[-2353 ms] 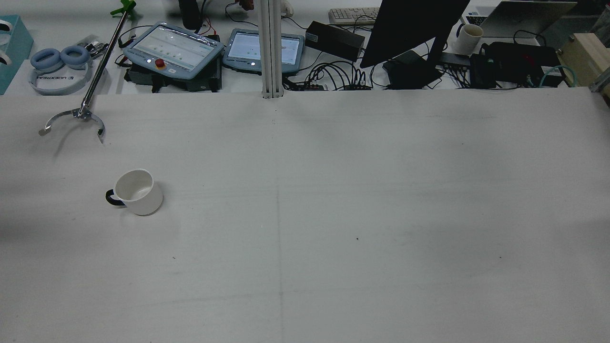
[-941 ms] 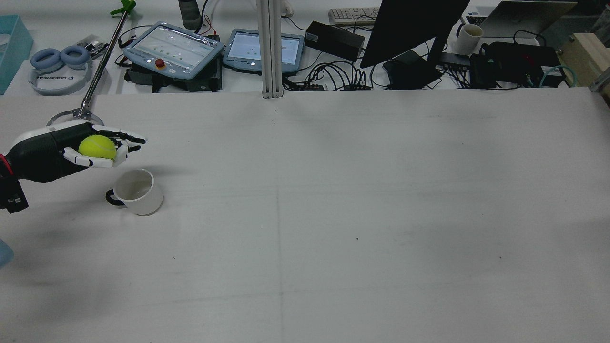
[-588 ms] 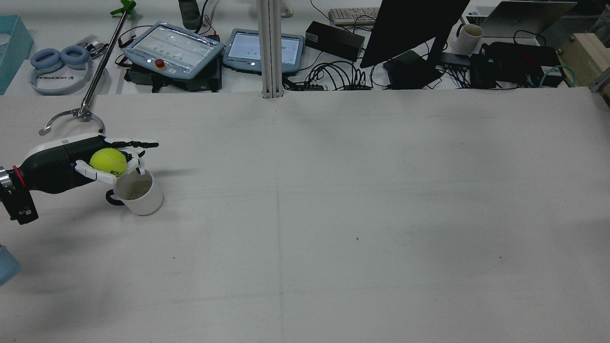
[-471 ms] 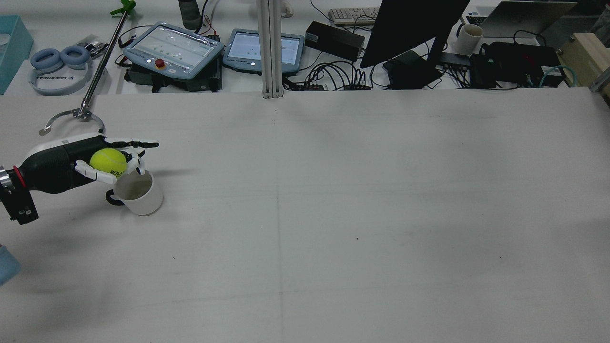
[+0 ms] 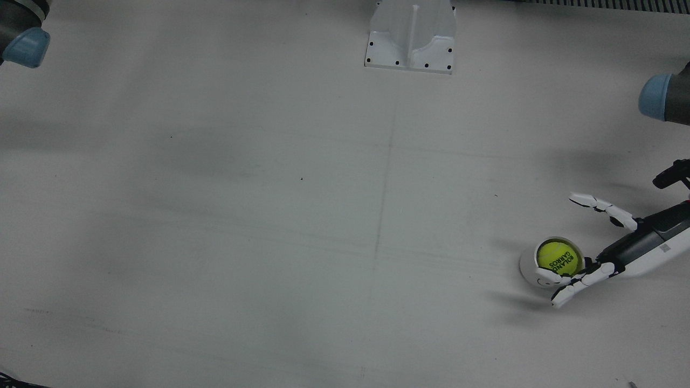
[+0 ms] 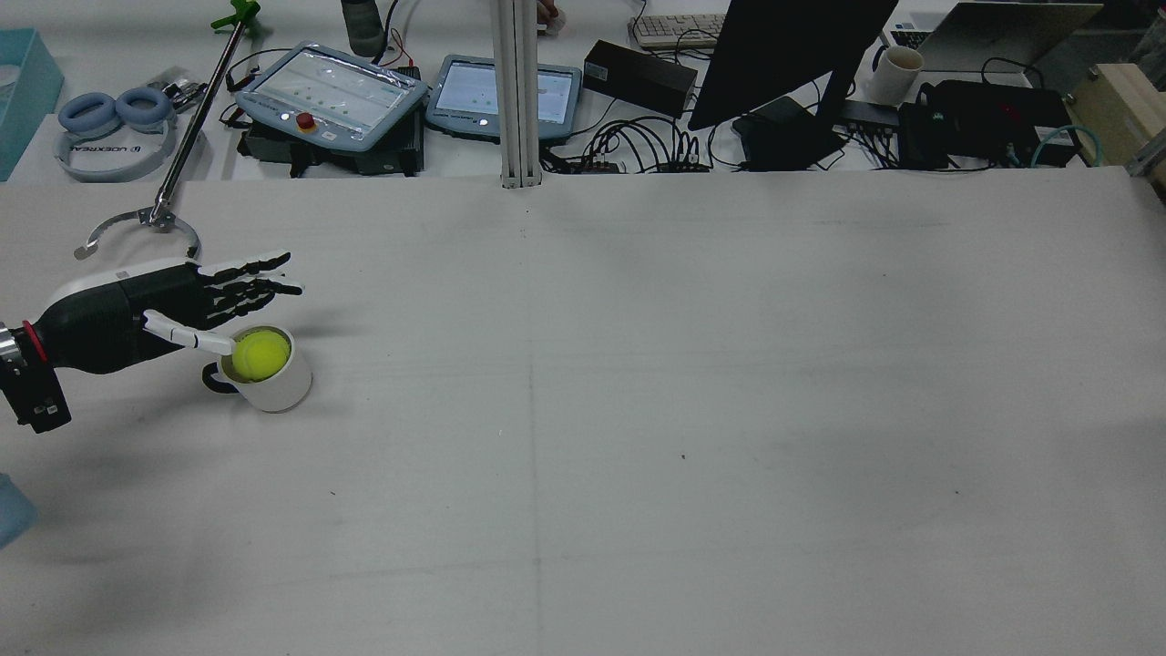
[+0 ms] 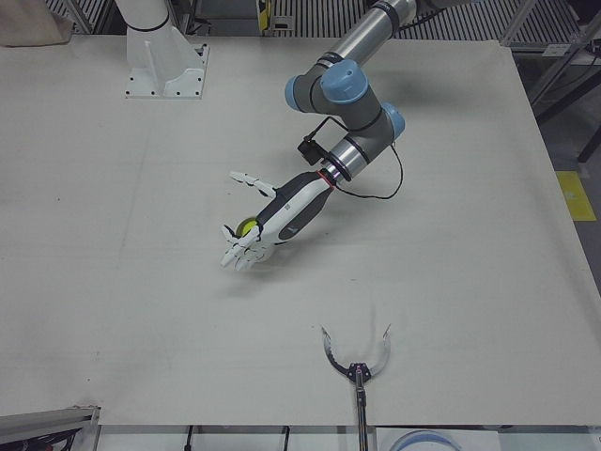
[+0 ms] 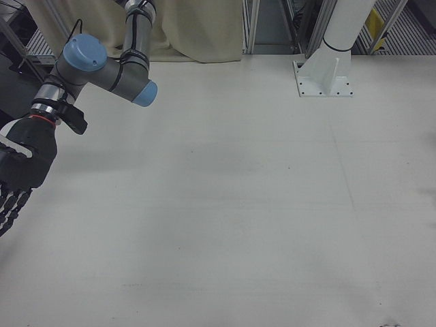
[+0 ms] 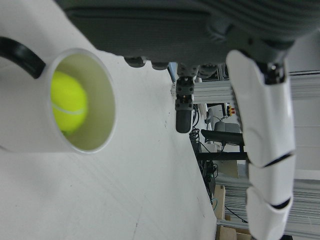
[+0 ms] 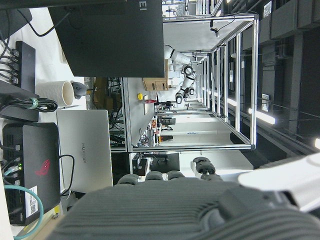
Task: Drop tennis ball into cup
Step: 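Open the left hand fingers to release the ball into the mug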
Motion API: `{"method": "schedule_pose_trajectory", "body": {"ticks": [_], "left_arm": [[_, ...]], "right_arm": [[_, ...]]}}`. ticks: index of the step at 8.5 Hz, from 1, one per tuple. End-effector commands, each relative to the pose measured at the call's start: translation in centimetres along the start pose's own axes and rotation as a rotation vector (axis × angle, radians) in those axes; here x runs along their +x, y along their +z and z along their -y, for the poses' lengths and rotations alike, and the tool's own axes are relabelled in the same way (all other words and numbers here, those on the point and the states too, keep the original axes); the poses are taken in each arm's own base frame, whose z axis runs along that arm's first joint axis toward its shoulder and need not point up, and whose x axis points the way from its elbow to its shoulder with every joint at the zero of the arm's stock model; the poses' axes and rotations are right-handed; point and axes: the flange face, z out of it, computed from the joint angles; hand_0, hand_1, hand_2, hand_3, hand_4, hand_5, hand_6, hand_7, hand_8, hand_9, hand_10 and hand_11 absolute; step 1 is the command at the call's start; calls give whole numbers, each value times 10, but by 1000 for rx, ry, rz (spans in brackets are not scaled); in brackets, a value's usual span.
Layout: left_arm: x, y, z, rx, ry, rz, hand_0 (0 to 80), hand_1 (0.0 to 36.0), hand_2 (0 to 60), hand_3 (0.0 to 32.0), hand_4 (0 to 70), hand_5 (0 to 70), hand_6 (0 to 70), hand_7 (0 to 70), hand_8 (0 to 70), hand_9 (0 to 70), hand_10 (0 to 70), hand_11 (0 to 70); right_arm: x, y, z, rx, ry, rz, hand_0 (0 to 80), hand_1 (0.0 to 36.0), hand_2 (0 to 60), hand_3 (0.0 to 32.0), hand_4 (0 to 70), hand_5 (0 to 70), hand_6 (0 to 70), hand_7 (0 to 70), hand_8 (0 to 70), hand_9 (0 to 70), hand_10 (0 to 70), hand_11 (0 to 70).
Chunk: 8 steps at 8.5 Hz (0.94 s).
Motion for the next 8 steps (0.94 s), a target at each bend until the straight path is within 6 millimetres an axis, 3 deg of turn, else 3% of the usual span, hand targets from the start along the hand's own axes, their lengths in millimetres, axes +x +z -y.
{"method": "schedule_pose_trajectory", "body": {"ticks": [1, 3, 4, 5, 6, 8], "left_arm": [[6, 0, -4, -8, -5, -11, 503, 235, 163, 0, 33, 21, 15, 181, 0, 22, 0, 0], [98, -50, 7, 42, 31, -179, 508, 253, 184, 0, 0, 21, 7, 172, 0, 20, 0, 0], [148, -77, 8, 98, 48, -267, 526, 269, 155, 0, 0, 20, 0, 169, 0, 19, 0, 0], [202, -104, 18, 155, 64, -367, 491, 169, 0, 0, 0, 9, 2, 144, 0, 14, 0, 0], [224, -118, 32, 192, 58, -404, 0, 0, 0, 0, 0, 0, 1, 125, 0, 11, 0, 0], [220, -132, 59, 285, 12, -401, 0, 0, 0, 0, 0, 0, 0, 125, 0, 11, 0, 0]], "right_arm": [[0, 0, -1, -1, 0, 0, 0, 0, 0, 0, 0, 0, 0, 0, 0, 0, 0, 0], [0, 0, 0, 0, 0, 0, 0, 0, 0, 0, 0, 0, 0, 0, 0, 0, 0, 0], [0, 0, 0, 0, 0, 0, 0, 0, 0, 0, 0, 0, 0, 0, 0, 0, 0, 0], [0, 0, 0, 0, 0, 0, 0, 0, 0, 0, 0, 0, 0, 0, 0, 0, 0, 0], [0, 0, -1, -1, 0, 0, 0, 0, 0, 0, 0, 0, 0, 0, 0, 0, 0, 0], [0, 0, 0, 0, 0, 0, 0, 0, 0, 0, 0, 0, 0, 0, 0, 0, 0, 0]]}}
